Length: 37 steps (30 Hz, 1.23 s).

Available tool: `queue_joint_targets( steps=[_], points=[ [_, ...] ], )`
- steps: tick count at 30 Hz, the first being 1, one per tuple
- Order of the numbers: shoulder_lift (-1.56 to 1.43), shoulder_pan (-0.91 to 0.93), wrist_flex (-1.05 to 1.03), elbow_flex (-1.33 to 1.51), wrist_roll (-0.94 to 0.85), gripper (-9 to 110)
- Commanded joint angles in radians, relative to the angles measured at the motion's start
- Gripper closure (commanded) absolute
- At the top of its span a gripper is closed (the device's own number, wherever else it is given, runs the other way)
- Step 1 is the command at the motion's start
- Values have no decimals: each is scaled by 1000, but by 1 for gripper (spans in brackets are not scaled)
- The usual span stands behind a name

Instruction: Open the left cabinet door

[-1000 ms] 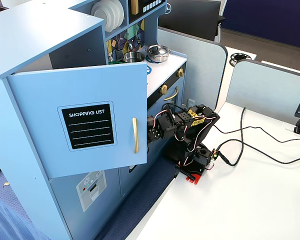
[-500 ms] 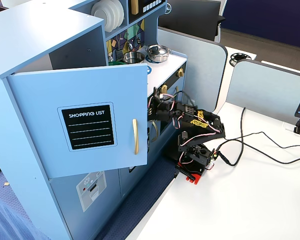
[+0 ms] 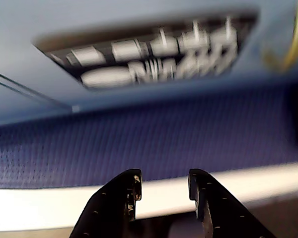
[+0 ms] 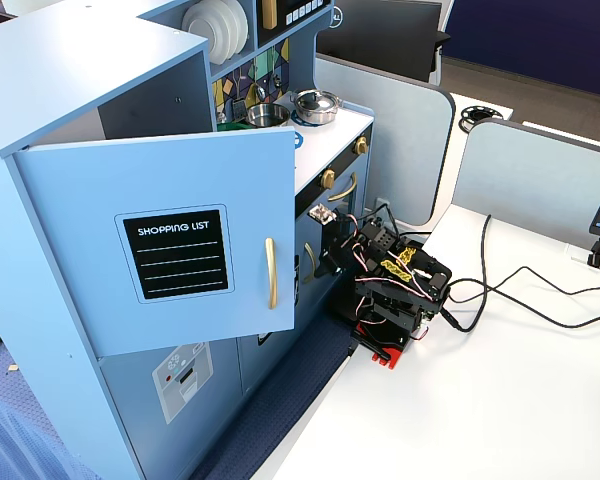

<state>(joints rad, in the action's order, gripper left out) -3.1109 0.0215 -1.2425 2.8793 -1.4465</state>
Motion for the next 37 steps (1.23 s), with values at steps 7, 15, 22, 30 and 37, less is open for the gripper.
queue_joint_targets(
  steps=[7, 15, 22, 30, 37],
  points=[
    [-38, -14, -3, 118, 150, 99],
    [-67, -31, -141, 120, 160, 101],
    [-67, -17, -259, 120, 176, 101],
    [-67, -2, -255, 118, 221, 101],
    [-67, 9, -255, 118, 212, 101]
  ],
)
